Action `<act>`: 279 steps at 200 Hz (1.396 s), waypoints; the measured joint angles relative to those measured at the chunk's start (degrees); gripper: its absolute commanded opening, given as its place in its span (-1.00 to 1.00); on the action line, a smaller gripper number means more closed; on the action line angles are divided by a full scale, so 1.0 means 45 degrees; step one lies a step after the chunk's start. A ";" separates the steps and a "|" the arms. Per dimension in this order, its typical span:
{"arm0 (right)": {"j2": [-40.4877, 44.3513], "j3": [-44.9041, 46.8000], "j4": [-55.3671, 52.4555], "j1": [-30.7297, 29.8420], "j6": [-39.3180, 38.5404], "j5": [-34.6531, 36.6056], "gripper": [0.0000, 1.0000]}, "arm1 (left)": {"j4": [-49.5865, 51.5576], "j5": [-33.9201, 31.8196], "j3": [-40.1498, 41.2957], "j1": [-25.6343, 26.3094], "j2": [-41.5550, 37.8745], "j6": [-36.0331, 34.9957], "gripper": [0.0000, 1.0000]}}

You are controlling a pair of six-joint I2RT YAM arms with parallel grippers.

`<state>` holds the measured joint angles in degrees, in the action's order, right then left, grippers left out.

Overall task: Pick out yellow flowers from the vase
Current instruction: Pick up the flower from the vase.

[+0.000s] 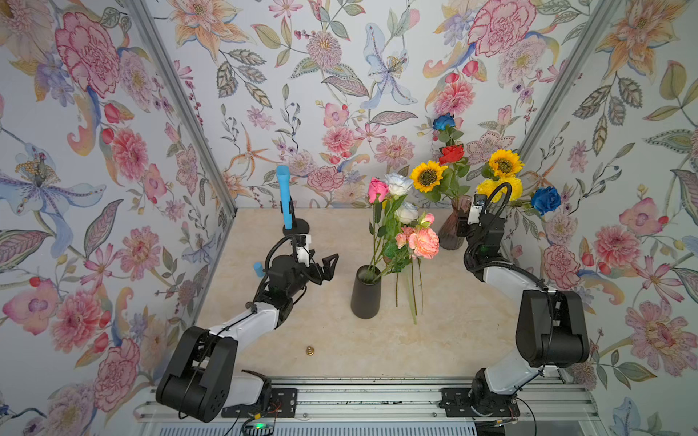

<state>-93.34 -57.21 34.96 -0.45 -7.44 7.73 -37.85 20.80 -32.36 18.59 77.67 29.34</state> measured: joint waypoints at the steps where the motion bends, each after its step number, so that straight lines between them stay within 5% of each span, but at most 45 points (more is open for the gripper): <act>1: 0.0000 0.0000 0.0000 0.0024 0.0019 -0.0053 0.14 | 0.0000 0.0000 0.0000 0.0000 0.0010 0.0000 0.99; 152: 0.0452 -0.0267 -0.1044 -0.0005 0.1496 -0.5294 0.15 | -0.0189 0.0248 0.0010 -0.0219 0.0481 0.0000 0.99; 279: -0.1477 -0.3361 -0.1481 -0.0729 0.0432 -0.4493 0.17 | -0.0330 0.0335 0.0024 -0.0253 0.0500 0.0044 0.99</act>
<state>-99.98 -72.34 28.29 -3.73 -5.50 -12.49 -39.33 22.31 -32.25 17.45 79.92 29.54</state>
